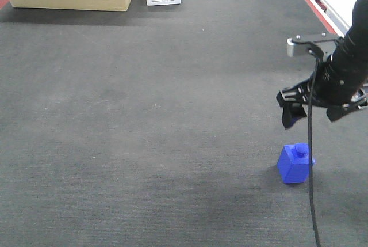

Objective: Pour parts from conveyor to right shelf
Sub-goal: 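Lower the right gripper over the blue block on the conveyor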

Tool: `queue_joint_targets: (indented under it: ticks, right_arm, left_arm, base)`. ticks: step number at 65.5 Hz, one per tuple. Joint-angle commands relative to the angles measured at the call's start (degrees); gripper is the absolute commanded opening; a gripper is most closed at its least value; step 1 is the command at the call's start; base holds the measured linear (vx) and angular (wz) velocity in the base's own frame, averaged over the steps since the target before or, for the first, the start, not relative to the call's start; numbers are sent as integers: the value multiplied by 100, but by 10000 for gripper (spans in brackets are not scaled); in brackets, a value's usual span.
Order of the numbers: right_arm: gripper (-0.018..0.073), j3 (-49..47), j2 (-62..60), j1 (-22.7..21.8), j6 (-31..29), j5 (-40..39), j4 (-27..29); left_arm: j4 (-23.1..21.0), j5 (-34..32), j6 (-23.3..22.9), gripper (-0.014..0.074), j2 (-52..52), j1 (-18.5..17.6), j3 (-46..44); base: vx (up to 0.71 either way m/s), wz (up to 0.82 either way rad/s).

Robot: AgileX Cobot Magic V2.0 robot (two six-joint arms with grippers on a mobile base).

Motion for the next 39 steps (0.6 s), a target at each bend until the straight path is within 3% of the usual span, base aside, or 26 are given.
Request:
queue_joint_targets:
  ticks: [1, 39]
  right_arm:
    - [614, 252, -354, -7, -73, 319, -74]
    - [602, 612, -37, -7, -154, 30, 28]
  left_arm:
    - [-35, -449, -49, -6, -72, 18, -149]
    - [-35, -449, -49, -6, -72, 18, -149]
  base:
    - [0, 0]
    - [0, 0]
